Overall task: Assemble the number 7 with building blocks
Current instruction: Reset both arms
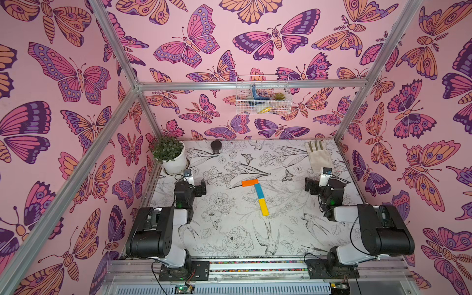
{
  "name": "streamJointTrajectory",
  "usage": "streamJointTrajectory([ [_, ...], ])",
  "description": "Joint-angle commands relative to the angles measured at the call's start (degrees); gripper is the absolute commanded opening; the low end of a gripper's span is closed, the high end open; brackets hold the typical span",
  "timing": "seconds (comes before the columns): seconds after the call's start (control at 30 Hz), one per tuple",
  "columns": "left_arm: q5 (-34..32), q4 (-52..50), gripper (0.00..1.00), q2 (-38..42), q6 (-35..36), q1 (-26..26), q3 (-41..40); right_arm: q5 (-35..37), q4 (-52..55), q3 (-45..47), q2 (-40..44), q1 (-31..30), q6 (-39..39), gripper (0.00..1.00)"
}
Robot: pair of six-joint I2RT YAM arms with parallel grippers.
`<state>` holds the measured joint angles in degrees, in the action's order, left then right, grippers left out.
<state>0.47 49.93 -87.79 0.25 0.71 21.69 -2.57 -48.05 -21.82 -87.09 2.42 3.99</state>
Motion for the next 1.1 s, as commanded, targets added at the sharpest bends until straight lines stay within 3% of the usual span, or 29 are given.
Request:
streamJointTrajectory([
  [0.0,0.7,1.4,1.0,-0.3,0.7,-0.2,-0.6,0.6,1.4,-1.4,0.6,-0.5,-0.9,0.99],
  [1.07,0.7,1.4,1.0,-0.3,0.8,-0.2,-0.6,1.0,1.4,-1.3,0.6,-0.7,-1.0,0.99],
])
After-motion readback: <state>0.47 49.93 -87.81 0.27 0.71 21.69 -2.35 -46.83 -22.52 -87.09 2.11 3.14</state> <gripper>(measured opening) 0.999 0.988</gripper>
